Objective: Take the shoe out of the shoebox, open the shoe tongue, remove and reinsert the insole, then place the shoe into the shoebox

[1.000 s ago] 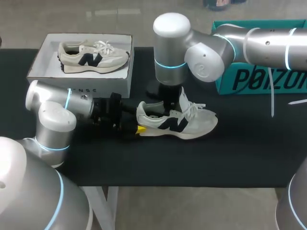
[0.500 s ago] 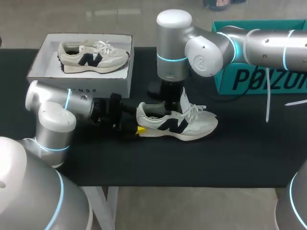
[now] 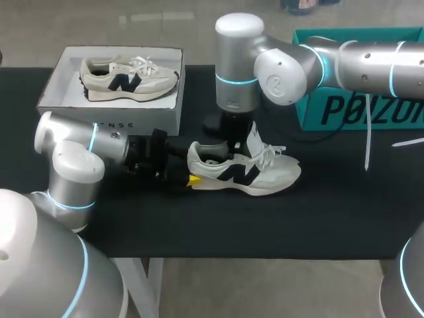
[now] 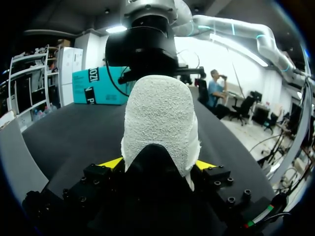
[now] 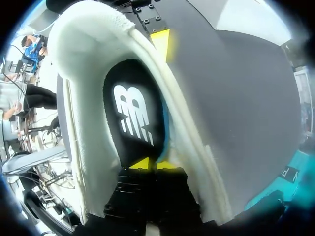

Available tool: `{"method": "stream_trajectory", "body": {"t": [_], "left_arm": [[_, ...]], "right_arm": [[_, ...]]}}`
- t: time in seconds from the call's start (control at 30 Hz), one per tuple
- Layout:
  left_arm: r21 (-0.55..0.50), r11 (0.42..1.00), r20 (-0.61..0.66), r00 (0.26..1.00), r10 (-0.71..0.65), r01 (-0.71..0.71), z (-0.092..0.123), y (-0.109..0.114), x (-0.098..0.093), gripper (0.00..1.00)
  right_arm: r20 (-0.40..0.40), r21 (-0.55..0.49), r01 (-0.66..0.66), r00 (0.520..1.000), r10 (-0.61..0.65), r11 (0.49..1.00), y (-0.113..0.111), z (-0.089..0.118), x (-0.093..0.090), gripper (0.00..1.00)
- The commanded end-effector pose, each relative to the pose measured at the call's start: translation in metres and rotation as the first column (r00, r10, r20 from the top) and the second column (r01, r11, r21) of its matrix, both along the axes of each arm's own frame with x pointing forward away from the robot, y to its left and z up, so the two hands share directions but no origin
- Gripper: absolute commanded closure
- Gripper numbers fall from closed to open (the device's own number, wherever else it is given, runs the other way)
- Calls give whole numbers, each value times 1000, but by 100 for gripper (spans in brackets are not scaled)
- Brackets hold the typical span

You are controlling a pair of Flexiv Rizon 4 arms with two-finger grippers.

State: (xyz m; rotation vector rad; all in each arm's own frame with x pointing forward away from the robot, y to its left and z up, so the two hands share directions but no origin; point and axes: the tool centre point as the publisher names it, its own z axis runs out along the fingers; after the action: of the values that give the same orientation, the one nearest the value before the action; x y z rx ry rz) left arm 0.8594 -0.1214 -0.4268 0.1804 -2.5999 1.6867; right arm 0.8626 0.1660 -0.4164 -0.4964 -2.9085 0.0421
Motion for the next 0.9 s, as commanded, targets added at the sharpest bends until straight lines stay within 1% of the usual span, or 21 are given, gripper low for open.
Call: {"method": "stream_trajectory", "body": {"t": [0.03,0.3,0.33,0.4,0.57,0.73,0.9], "left_arm": [[-1,1000,-1,1000,2,-2,-2,-2,2,100],[-1,1000,-1,1000,2,-2,-2,-2,2,100],[-1,1000,-1,1000,2,-2,-2,-2,2,100],[-1,1000,-1,1000,2,-2,-2,-2,2,100],[-1,1000,-1,1000,2,-2,-2,-2,2,100],[-1,1000,-1,1000,2,-2,-2,-2,2,100],[-1,1000,-1,1000,2,-2,-2,-2,2,100]], "right_arm": [[39,55,42,998,-44,998,-6,-34,-8,100],[177,201,43,981,-79,979,-8,29,10,100],[188,210,36,979,-77,977,-8,35,10,100],[208,263,35,974,-92,964,-7,46,13,100],[225,372,39,966,-131,927,-3,61,19,100],[255,407,10,959,-125,913,10,73,29,100],[282,450,-7,950,-134,893,11,90,36,100]]}}
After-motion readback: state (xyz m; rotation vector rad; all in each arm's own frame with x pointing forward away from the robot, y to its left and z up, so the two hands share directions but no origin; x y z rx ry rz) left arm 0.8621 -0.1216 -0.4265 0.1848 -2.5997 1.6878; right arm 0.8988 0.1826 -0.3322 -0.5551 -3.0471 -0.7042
